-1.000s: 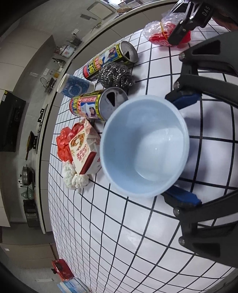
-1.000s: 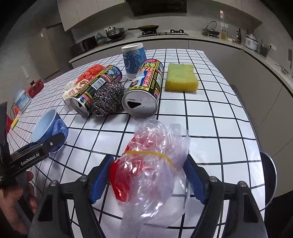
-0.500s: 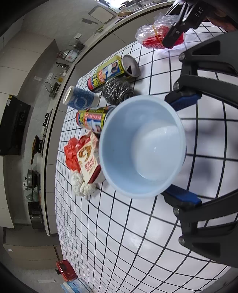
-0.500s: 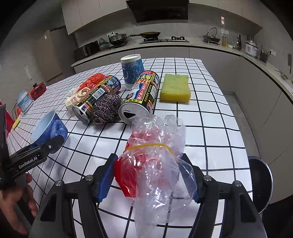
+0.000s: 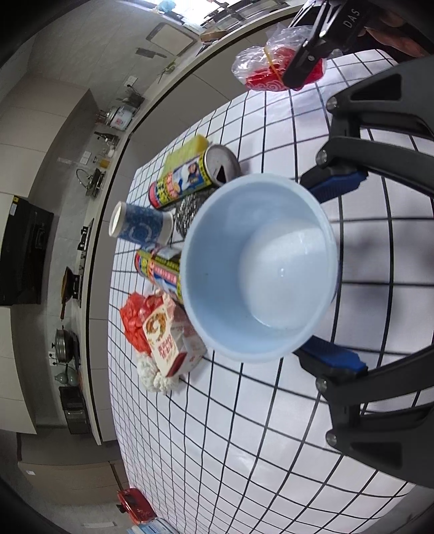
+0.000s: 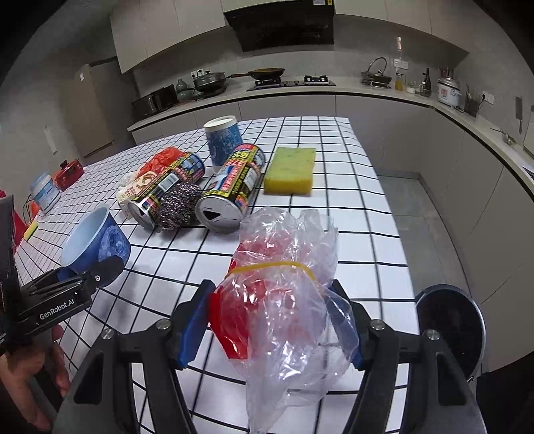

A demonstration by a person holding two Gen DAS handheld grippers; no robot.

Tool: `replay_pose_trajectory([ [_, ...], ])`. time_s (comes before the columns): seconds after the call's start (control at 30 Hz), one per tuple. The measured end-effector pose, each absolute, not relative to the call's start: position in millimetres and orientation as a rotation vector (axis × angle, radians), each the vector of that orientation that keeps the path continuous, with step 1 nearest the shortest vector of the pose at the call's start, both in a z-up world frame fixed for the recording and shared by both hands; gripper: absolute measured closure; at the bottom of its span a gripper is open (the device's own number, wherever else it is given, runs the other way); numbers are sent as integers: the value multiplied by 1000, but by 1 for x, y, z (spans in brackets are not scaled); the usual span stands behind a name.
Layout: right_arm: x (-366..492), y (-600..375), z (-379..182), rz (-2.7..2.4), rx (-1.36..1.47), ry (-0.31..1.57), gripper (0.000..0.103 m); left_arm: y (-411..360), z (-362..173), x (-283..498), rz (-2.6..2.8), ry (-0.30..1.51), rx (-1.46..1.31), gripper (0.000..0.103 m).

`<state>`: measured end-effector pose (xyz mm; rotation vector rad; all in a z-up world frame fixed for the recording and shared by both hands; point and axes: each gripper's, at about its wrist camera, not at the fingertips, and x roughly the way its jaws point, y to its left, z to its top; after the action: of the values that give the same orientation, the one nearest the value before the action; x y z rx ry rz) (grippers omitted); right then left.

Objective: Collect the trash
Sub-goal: 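Grasp the red-filled plastic bag with the right tool while the left tool grasps the blue cup, then carry the plastic bag and blue cup over the black bin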

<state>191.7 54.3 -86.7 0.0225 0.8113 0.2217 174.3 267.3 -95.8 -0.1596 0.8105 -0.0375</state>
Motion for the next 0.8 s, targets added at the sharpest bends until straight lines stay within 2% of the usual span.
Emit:
replay_pose_trajectory([
  [0.3, 180, -6, -81, 173, 46, 796, 34, 219, -89, 169, -54, 801, -121, 29],
  [0.8, 165, -143, -64, 130, 56, 783, 34, 90, -71, 154, -97, 789, -83, 29],
])
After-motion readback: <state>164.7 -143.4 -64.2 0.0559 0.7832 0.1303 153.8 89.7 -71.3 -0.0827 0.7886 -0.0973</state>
